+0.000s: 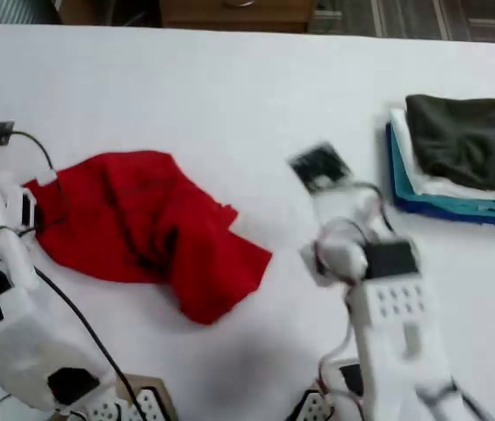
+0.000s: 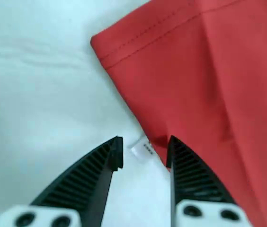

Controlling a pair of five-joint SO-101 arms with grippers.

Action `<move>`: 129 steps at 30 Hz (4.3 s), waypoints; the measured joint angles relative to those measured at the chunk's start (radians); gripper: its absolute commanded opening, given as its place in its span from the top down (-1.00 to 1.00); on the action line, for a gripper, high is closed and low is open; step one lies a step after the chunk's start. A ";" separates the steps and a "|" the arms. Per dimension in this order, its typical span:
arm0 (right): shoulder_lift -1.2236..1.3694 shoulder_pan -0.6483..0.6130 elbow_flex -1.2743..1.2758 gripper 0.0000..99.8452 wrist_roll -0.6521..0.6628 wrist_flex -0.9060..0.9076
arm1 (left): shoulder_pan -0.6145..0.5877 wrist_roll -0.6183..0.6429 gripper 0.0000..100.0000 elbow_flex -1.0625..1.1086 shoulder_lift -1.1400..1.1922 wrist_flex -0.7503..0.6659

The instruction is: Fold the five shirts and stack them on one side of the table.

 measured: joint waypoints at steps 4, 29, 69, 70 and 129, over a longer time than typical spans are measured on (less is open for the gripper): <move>0.190 -0.245 -0.230 0.57 -0.071 0.120 | 0.012 0.002 0.82 0.000 0.049 -0.021; 1.008 -0.206 -0.448 0.96 -0.126 -0.307 | 0.138 0.187 0.95 -0.305 0.075 0.236; 0.991 -0.514 -0.758 0.53 -0.229 -0.003 | 0.265 0.189 0.94 -0.921 0.080 0.675; 0.991 -0.540 -0.713 0.53 -0.229 -0.041 | 0.265 0.189 0.94 -0.921 0.080 0.675; 0.578 0.170 -0.704 0.96 0.295 -0.038 | 0.563 0.244 0.95 -0.110 -0.402 0.439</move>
